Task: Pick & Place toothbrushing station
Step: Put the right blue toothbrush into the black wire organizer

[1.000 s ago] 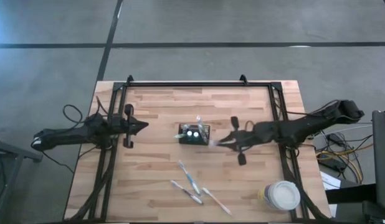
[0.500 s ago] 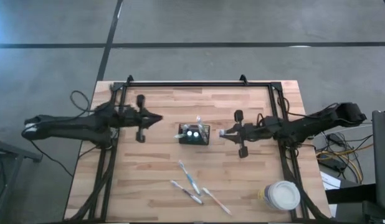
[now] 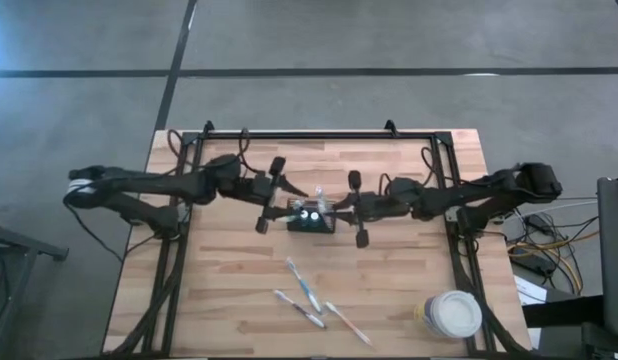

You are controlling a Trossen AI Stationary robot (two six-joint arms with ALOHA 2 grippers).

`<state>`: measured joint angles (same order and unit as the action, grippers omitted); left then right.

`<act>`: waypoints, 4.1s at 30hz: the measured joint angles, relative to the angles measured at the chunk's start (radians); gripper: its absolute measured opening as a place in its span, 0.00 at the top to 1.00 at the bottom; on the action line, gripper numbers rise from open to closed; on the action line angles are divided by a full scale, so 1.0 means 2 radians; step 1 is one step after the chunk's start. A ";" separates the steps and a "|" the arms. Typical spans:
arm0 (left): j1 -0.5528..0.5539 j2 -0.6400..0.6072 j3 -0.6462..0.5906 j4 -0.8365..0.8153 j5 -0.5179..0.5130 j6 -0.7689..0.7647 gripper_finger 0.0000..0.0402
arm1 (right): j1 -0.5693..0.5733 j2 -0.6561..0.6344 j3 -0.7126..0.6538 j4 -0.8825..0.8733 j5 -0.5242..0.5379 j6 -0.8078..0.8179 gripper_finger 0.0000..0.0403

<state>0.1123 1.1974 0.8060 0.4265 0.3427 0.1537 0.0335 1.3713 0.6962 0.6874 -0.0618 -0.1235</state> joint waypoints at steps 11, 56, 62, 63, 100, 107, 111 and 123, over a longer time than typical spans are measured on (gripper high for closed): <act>-0.005 0.053 0.051 -0.003 0.000 0.019 0.35 | -0.010 0.032 0.042 -0.014 0.000 -0.027 0.95; 0.003 -0.225 -0.029 -0.197 -0.055 0.077 0.94 | -0.020 -0.253 -0.034 -0.180 0.018 -0.001 0.70; 0.005 -0.333 -0.117 -0.170 -0.069 0.055 0.94 | -0.020 -0.349 -0.110 -0.178 0.019 -0.001 0.90; 0.005 -0.350 -0.130 -0.169 -0.075 0.052 0.94 | -0.020 -0.361 -0.123 -0.173 0.019 -0.003 0.93; 0.006 -0.557 -0.368 -0.100 -0.090 -0.004 0.94 | -0.020 -0.370 -0.335 0.090 0.046 0.020 0.98; 0.005 -0.594 -0.373 -0.130 -0.086 -0.010 0.94 | -0.020 -0.413 -0.335 0.038 0.067 0.014 0.98; 0.005 -0.599 -0.374 -0.134 -0.084 -0.013 0.94 | -0.021 -0.458 -0.335 -0.036 0.107 0.010 0.98; 0.006 -0.543 -0.339 -0.013 -0.090 -0.038 0.94 | -0.020 -0.521 -0.335 -0.091 0.110 0.014 0.98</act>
<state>0.1238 0.1115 0.1286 0.4003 0.1636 0.0785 -0.0071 0.3296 0.0257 0.5045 0.1574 -0.0965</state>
